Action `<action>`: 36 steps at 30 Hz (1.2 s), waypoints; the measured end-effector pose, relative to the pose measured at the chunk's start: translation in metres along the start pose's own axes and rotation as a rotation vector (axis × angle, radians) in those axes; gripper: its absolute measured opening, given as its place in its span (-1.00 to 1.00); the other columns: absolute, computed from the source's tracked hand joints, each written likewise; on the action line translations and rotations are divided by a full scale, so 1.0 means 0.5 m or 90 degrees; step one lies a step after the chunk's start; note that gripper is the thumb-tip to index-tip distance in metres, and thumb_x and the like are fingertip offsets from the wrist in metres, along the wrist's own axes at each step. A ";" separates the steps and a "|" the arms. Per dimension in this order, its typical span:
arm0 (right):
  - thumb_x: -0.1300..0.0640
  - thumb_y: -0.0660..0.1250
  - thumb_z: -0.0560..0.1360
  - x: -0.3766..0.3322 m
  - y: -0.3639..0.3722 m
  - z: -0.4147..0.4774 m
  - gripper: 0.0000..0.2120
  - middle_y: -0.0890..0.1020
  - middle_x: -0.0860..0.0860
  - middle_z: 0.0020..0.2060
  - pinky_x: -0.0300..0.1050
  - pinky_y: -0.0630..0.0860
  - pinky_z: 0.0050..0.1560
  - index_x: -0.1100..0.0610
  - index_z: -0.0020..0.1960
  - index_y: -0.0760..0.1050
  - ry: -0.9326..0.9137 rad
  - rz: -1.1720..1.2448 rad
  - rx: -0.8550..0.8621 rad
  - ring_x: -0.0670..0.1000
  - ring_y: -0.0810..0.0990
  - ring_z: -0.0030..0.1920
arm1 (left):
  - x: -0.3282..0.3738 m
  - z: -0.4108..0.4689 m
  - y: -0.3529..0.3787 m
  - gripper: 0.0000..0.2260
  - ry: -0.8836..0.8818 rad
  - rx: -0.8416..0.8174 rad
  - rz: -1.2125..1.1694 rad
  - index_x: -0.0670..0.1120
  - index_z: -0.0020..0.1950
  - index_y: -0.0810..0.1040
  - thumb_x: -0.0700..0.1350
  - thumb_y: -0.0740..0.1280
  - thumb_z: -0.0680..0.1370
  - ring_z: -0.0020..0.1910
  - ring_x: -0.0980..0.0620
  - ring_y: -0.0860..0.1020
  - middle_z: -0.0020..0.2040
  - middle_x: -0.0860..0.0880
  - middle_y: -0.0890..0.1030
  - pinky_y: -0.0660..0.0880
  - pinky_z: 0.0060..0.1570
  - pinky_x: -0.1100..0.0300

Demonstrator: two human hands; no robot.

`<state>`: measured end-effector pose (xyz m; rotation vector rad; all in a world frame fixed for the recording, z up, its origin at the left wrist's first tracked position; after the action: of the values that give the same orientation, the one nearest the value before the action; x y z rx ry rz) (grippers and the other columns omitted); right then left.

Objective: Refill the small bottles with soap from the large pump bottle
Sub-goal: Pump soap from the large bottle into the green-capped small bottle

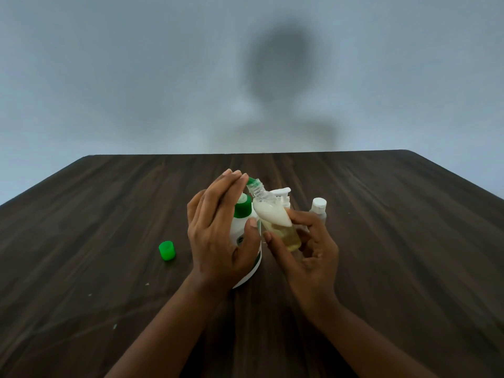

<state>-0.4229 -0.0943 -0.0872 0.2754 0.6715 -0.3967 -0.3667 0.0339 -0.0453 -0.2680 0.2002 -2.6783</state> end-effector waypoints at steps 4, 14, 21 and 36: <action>0.31 0.49 0.42 0.003 0.000 -0.002 -0.67 0.66 -0.03 0.04 -0.25 0.60 -0.04 0.09 0.12 0.51 0.003 0.006 -0.004 -0.04 0.68 0.03 | -0.001 -0.002 -0.002 -0.63 -0.001 0.013 -0.009 -0.24 0.23 0.51 -0.11 0.19 0.49 0.23 0.00 0.49 0.22 -0.08 0.49 0.38 0.19 0.12; 0.29 0.49 0.41 0.002 0.002 -0.003 -0.64 0.66 -0.08 0.03 -0.28 0.59 -0.05 0.07 0.13 0.49 0.016 0.012 0.005 -0.06 0.68 0.02 | 0.005 -0.010 0.005 -0.60 -0.020 0.016 -0.006 -0.27 0.23 0.51 -0.09 0.18 0.48 0.27 -0.04 0.48 0.24 -0.12 0.50 0.36 0.22 0.09; 0.24 0.47 0.43 0.002 0.005 0.000 -0.64 0.64 -0.17 0.06 -0.28 0.59 -0.03 -0.02 0.15 0.50 0.009 0.019 0.001 -0.08 0.67 0.06 | 0.002 -0.005 0.005 -0.59 -0.028 0.004 -0.007 -0.28 0.23 0.52 -0.09 0.18 0.47 0.27 -0.03 0.47 0.24 -0.13 0.51 0.35 0.24 0.11; 0.19 0.45 0.43 0.000 0.004 0.002 -0.65 0.64 -0.17 0.08 -0.30 0.60 -0.05 -0.04 0.16 0.48 0.022 0.013 0.002 -0.10 0.67 0.06 | 0.002 -0.001 0.010 -0.56 -0.038 -0.025 -0.007 -0.30 0.25 0.49 -0.09 0.21 0.45 0.29 -0.05 0.44 0.25 -0.18 0.50 0.32 0.27 0.11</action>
<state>-0.4215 -0.0928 -0.0864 0.2927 0.7012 -0.3750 -0.3656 0.0292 -0.0463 -0.3609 0.2339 -2.6748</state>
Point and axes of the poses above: each hand's wrist, its own z-axis towards the middle knuckle, its own y-axis out of the palm, x = y × z, the point moved 4 cm from there along z, towards the middle knuckle
